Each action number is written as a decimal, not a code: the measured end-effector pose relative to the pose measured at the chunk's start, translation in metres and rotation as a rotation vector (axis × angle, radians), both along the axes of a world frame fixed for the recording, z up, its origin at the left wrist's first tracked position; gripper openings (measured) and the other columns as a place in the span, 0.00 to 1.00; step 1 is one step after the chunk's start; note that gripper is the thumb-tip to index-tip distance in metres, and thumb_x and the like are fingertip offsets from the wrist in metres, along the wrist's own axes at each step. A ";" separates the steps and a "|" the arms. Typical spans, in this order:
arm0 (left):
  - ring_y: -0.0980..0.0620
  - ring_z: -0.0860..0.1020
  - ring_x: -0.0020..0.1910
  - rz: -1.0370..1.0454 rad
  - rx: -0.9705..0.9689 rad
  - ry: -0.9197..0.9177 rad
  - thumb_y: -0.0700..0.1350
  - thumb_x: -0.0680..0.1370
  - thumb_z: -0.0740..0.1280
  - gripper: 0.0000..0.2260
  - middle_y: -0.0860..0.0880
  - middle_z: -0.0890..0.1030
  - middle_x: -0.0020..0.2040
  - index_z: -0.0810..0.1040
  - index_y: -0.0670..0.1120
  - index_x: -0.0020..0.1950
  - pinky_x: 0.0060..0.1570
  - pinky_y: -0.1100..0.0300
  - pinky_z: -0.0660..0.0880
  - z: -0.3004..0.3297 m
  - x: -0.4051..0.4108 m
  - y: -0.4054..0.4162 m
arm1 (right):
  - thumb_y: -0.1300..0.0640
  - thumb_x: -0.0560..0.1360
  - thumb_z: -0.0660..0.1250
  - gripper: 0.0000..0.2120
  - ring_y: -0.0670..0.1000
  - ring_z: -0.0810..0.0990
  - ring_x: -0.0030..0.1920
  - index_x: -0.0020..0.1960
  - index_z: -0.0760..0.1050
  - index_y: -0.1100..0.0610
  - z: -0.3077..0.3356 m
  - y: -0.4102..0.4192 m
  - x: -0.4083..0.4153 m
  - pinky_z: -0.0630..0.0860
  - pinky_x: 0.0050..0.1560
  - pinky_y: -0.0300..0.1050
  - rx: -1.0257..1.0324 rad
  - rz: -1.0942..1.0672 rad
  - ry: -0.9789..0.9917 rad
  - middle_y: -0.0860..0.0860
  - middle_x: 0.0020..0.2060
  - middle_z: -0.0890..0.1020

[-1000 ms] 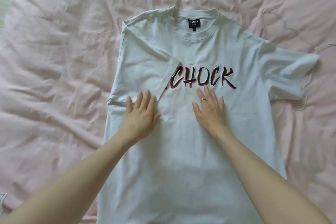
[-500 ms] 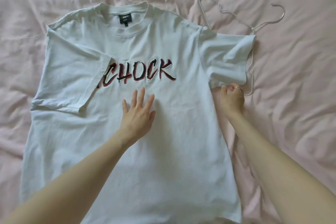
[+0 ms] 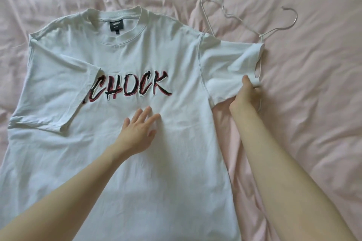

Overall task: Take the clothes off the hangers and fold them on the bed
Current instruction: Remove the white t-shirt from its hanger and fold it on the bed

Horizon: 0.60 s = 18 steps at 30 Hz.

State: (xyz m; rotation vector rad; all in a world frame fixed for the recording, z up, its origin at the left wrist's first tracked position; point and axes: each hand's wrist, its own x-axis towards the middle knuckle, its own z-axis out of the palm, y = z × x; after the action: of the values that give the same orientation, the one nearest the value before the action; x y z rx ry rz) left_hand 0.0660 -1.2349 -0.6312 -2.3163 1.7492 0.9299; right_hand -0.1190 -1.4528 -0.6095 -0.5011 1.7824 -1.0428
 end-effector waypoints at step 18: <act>0.50 0.78 0.39 1.173 -0.354 0.682 0.37 0.80 0.56 0.12 0.47 0.79 0.45 0.71 0.42 0.63 0.40 0.60 0.76 0.003 0.035 -0.024 | 0.47 0.76 0.54 0.25 0.61 0.68 0.69 0.61 0.76 0.64 -0.038 0.083 0.074 0.57 0.70 0.61 -0.630 1.452 0.779 0.61 0.67 0.72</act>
State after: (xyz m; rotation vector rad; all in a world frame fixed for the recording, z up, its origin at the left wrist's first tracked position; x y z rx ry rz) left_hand 0.1005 -1.2589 -0.6280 -3.5857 0.4143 1.8038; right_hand -0.0447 -1.3701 -0.6476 -2.3573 1.0279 -0.2548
